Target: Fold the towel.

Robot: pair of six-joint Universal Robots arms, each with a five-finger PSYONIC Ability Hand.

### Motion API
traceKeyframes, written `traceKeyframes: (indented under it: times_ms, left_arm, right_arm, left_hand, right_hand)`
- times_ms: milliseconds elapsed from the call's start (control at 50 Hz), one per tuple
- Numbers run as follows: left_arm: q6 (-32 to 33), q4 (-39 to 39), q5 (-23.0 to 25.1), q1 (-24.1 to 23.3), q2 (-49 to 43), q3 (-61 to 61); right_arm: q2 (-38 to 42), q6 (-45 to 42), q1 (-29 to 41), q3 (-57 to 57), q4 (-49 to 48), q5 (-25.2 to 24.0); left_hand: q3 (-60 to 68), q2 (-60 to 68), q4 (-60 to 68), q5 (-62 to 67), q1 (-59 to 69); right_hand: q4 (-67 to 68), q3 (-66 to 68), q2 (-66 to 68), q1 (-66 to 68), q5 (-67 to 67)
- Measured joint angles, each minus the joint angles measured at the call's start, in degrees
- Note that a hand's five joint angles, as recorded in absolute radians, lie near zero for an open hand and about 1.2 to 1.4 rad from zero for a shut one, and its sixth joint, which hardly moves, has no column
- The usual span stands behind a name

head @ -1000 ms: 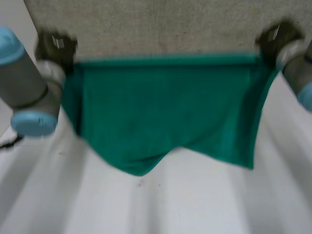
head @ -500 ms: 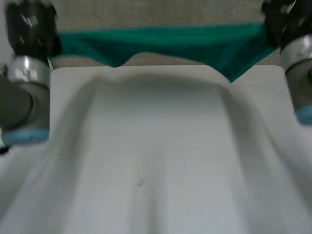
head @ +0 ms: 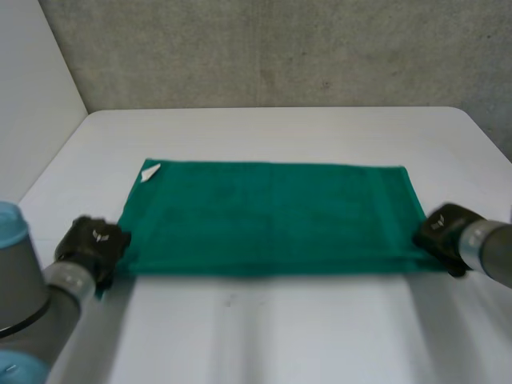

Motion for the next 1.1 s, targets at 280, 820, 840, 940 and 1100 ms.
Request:
traceKeyframes:
  times_ms: [280,820,840,940,1100]
  left_arm:
    - [1.8,-13.9,4.2,-1.9,11.4,1.5]
    - [4.3,9.2,-0.2,-5.6,-34.7,42.0]
    - [4.6,9.6,-0.1,-5.7,-34.9,42.1]
    - [7.2,12.7,0.1,-6.5,-35.3,41.9]
    - [8.4,14.7,0.1,-7.5,-31.3,40.4]
  right_arm:
    - [-7.2,-5.9,-3.3,3.7,-2.8,0.1]
    - [26.0,6.2,1.5,-31.9,-14.5,4.2]
    - [26.4,6.2,1.6,-32.5,-14.5,4.7]
    - [27.6,7.8,2.0,-35.2,-14.8,8.7]
    - [24.3,14.2,1.6,-34.6,-16.4,11.1]
  left_hand:
    - [0.0,0.0,0.0,0.0,0.0]
    - [-31.1,-31.7,-31.9,-29.1,-34.2]
    - [-31.1,-31.7,-31.9,-29.1,-34.2]
    - [-56.3,-57.0,-57.0,-52.5,-54.4]
    - [-56.3,-57.2,-57.0,-52.5,-54.4]
  right_hand:
    - [0.0,0.0,0.0,0.0,0.0]
    - [-42.1,-41.8,-41.7,-33.8,-41.3]
    - [-43.0,-42.6,-42.2,-34.1,-42.2]
    - [-51.4,-50.9,-49.5,-40.8,-50.6]
    - [-53.8,-54.3,-53.0,-43.2,-53.5]
